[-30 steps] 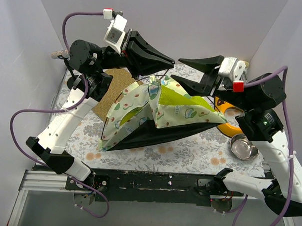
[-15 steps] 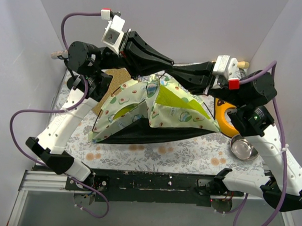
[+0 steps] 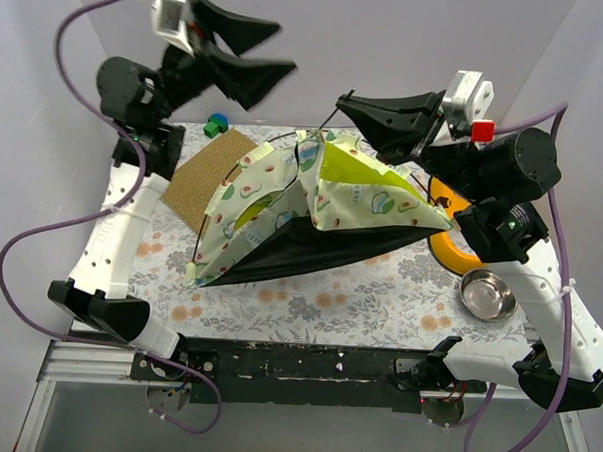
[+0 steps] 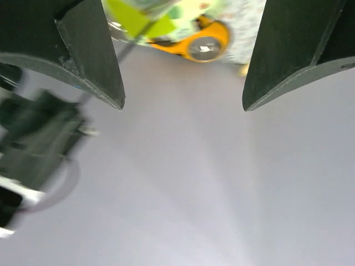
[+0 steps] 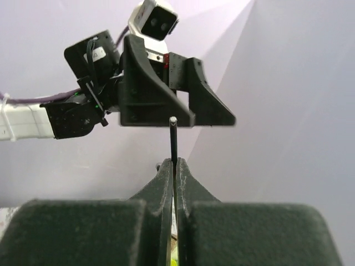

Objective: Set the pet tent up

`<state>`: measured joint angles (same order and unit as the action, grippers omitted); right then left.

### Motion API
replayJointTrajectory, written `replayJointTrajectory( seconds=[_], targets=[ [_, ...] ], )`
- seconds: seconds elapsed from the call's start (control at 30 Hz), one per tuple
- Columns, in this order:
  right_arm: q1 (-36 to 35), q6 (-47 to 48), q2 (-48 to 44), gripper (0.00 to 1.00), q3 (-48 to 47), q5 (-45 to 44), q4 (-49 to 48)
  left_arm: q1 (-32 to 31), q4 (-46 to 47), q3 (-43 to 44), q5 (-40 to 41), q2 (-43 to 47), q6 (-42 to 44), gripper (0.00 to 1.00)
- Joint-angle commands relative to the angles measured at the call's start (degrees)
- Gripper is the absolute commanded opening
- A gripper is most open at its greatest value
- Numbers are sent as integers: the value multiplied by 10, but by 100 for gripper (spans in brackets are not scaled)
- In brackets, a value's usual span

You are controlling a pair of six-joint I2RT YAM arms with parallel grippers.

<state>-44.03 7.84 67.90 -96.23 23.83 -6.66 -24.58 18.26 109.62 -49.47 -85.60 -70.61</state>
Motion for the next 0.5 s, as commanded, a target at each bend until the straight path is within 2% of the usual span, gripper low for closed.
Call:
replayJointTrajectory(
  seconds=[0.0,0.1,0.17,0.3,0.37,0.47],
  targets=[
    [-4,-66,1,1,-56,-97,-46,137,-45,24,158,3,-19,88],
    [-3,-74,12,1,-90,-104,-52,210,-68,-5,171,5,-2,83],
    [-3,-92,15,1,-109,-109,-50,240,-85,-29,92,-1,31,78],
    [-3,-107,25,1,-154,-103,-35,245,-134,-131,-35,11,120,79],
    [-3,-119,36,1,-183,-102,-28,241,-132,-181,-103,9,133,79],
    [-4,-133,61,1,-235,-106,-21,224,-161,-212,-176,-11,132,77]
  ],
)
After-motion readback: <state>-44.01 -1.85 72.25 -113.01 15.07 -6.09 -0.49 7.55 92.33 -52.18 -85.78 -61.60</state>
